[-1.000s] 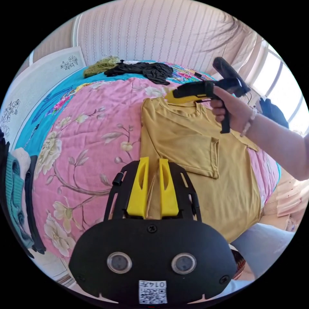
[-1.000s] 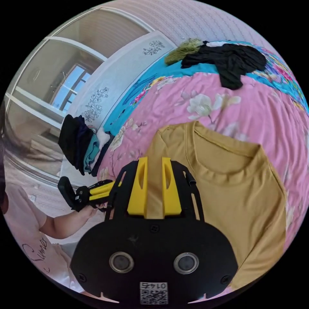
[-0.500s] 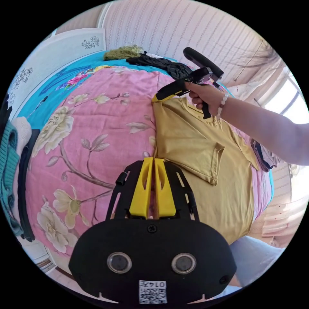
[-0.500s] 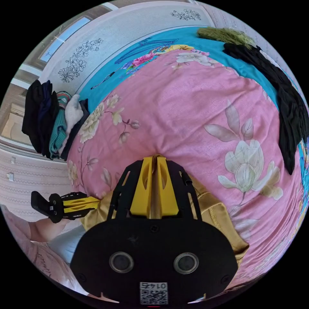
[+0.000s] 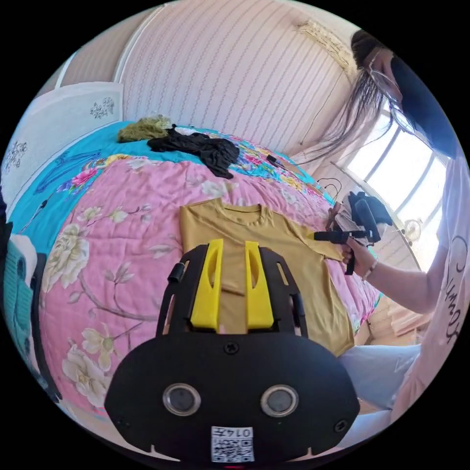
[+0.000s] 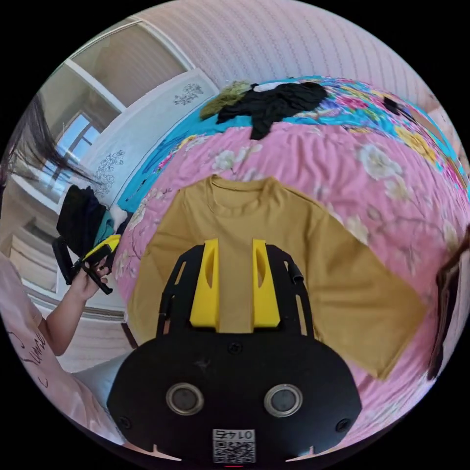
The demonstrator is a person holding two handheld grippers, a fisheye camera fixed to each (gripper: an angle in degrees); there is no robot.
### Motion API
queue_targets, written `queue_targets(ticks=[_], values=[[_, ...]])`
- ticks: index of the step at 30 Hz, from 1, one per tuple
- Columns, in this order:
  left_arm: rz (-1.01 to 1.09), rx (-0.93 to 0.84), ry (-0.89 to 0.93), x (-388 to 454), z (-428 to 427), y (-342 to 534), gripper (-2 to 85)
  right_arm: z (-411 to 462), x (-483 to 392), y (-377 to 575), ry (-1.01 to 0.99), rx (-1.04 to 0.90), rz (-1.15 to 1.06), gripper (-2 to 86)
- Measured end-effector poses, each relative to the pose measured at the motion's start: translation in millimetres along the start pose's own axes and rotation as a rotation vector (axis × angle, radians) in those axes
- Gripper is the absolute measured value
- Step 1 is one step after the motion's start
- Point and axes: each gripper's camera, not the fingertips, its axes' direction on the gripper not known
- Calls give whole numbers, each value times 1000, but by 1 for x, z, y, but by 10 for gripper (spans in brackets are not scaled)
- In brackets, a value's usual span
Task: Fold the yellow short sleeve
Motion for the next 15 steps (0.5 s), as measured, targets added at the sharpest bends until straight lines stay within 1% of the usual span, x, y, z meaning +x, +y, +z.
queue_targets(ticks=[3,4,7,11,13,15], values=[[66,-31,34,28,44,-11,105,-65,34,55,137,32,153,118],[117,-50,67,45,67,-17,118,-89,46,72,196,47,203,121],[251,-80,140,96,125,-28,135,-139,73,101,282,84,319,134],[425,-99,216,170,201,-33,137,-184,99,123,277,151,437,140],[435,-117,265,194,237,-32,137,-204,110,132,239,208,477,134],[461,-163,310,218,275,-29,138,-215,115,135,208,233,478,105]])
